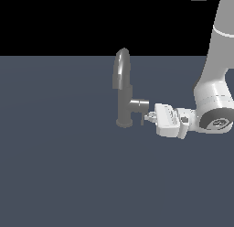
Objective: Turn on the faucet by rotating a designated handle.
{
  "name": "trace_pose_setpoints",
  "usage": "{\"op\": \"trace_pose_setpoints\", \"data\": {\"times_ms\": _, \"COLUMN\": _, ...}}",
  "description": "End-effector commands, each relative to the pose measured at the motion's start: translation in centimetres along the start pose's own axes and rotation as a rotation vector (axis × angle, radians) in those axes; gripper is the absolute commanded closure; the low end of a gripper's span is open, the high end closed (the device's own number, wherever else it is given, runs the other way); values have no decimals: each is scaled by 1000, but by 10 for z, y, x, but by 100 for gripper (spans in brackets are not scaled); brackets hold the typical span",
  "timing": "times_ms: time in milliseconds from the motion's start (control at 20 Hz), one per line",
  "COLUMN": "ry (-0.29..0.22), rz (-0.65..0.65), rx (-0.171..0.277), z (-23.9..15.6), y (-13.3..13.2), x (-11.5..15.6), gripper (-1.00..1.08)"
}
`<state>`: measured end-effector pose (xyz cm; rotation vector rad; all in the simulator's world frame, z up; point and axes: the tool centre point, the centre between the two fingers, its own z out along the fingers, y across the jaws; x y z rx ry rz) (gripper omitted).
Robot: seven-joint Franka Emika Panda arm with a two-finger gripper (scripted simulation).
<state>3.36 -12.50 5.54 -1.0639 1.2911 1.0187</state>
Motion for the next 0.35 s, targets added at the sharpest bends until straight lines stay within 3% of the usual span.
{"op": "trace_pose_setpoints", "data": {"times_ms": 0, "ry": -6, "rz": 23, "rx": -12, "z": 12, "y": 1, "x": 14, "gripper": 108}}
{"op": "trace_pose_setpoints", "data": {"times_ms": 300, "ry": -6, "rz": 30, "rx": -14, "z": 15, "y": -8, "x": 21, "gripper": 108}}
